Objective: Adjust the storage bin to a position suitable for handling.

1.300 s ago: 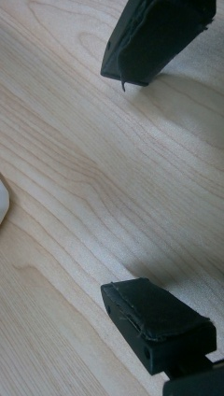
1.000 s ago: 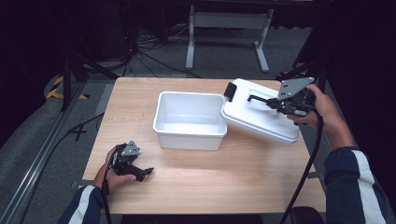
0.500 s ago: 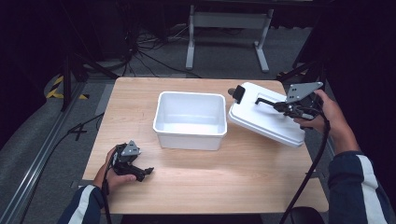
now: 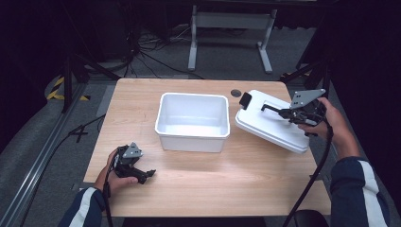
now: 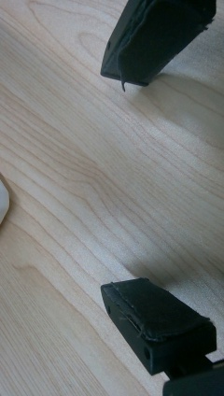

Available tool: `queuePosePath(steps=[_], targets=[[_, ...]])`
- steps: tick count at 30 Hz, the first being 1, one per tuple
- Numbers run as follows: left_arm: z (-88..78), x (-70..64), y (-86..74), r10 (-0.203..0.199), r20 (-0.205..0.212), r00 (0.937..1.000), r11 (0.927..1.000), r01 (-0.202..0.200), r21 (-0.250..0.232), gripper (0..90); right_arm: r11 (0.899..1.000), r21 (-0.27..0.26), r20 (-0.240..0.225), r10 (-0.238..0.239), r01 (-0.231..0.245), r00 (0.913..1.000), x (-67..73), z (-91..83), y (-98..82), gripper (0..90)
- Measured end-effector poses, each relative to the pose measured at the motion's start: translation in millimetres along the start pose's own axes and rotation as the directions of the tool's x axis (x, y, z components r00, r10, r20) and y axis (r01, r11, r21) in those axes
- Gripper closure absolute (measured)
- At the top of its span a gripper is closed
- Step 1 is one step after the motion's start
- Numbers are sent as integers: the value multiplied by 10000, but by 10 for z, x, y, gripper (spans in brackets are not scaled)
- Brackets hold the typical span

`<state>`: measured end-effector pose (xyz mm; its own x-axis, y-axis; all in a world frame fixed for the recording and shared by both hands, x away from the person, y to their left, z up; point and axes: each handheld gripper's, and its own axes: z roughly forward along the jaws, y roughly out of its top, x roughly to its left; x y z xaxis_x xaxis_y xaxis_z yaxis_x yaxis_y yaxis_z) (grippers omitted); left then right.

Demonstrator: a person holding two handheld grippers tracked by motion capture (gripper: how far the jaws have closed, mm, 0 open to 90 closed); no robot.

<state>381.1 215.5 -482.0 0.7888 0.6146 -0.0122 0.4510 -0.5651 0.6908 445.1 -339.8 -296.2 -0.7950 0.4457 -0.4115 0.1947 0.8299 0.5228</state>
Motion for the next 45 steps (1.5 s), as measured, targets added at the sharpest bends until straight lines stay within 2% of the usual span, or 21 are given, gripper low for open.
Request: queuePosePath(steps=[7,18,27,34,38,41,42,45], targets=[[0,0,0,5,-14,10000,10000,-5,0,14,9998,22,-150,201,-201,9997,2,159,-52,845],[0,0,0,0,-3,10000,10000,0,2,13,9978,514,-410,444,-423,9982,36,526,-110,845],[0,-1,0,-10,-8,10000,10000,10,-6,13,9943,715,-358,820,-792,9960,71,782,-170,845],[-2,-2,-1,-33,1,10000,10000,33,22,13,9929,759,-535,956,-914,9940,105,959,-201,845],[-2,-2,-1,-31,1,10000,10000,31,26,14,9909,815,-584,1123,-1074,9920,119,1023,-242,845],[0,0,0,6,-1,10000,10000,-6,-7,13,9898,749,-698,1263,-1211,9895,118,1047,-275,843],[0,0,-1,-10,-3,10000,10000,10,-2,13,9882,655,-729,1434,-1387,9870,118,1059,-303,842],[1,2,1,3,24,10000,10000,-3,30,12,9879,593,-683,1474,-1435,9867,120,1055,-313,839]])
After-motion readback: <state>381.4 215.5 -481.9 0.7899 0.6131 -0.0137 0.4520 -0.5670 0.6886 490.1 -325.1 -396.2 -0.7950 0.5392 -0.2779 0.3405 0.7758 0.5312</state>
